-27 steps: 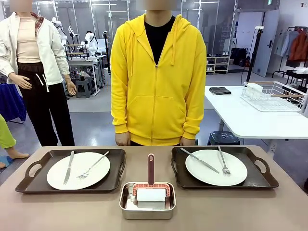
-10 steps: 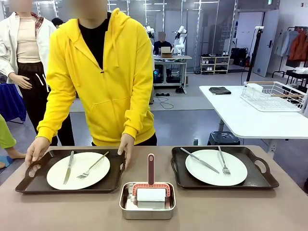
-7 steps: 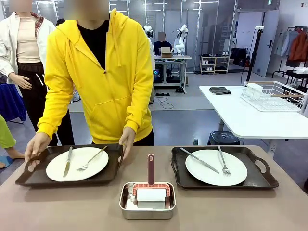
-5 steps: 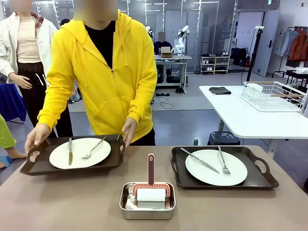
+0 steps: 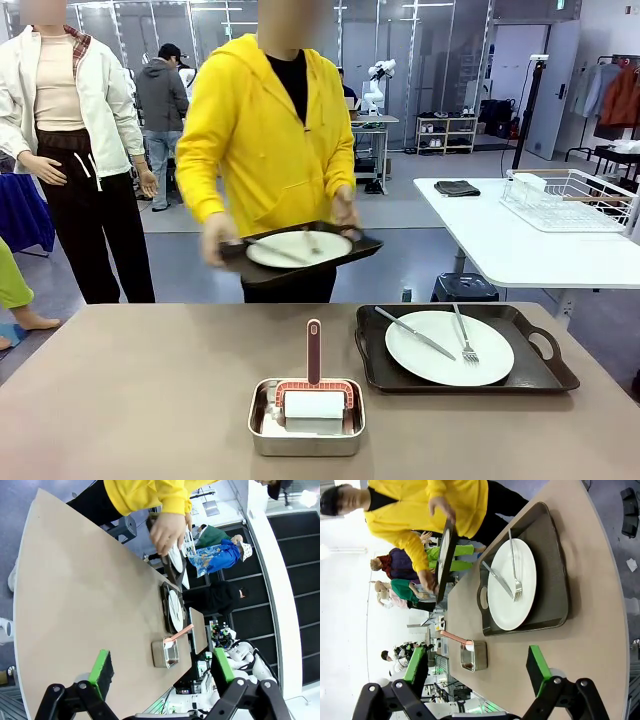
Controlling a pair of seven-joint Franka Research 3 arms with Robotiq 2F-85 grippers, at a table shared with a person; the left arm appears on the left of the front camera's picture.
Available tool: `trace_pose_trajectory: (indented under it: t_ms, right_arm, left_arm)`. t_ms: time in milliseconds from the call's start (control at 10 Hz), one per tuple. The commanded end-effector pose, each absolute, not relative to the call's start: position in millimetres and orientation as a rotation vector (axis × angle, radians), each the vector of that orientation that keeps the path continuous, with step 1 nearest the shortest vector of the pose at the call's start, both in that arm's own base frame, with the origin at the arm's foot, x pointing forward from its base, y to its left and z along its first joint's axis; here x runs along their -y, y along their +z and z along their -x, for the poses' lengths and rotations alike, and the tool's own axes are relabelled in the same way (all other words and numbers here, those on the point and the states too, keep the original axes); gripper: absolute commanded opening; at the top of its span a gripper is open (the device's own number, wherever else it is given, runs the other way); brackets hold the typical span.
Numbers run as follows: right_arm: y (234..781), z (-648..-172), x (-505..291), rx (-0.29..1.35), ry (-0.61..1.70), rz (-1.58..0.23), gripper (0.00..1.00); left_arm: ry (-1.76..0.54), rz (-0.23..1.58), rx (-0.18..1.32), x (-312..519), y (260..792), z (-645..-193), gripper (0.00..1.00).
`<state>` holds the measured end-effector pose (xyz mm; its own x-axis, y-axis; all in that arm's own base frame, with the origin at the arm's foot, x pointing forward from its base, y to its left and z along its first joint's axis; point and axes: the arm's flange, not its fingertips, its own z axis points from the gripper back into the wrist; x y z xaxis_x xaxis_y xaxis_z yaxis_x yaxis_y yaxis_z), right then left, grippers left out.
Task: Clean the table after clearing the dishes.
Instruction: When the left (or right) Handle tray is removed, use the left hand (or right hand) to clean the left (or right) side of the table with the Lint Roller.
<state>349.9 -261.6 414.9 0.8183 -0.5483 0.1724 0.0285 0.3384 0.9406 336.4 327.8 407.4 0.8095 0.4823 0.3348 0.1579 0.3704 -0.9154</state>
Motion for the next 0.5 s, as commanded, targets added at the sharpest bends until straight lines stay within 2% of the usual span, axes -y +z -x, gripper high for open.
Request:
trace_pose_trajectory:
  t_ms: [0, 200, 400]
  right_arm:
    - [416, -349, 262, 0.521, -0.395, -1.181, 1.0]
    - [416, -349, 262, 0.521, -0.395, -1.181, 1.0]
    - [416, -349, 262, 0.521, -0.395, -1.181, 1.0]
  left_arm:
    - [0.227, 1.193, 0.629, -328, 407, -336, 1.0]
    - [-0.061, 1.066, 0.666, -286, 478, -370, 1.0]
    - [-0.415, 0.873, 0.664, -204, 566, -406, 1.0]
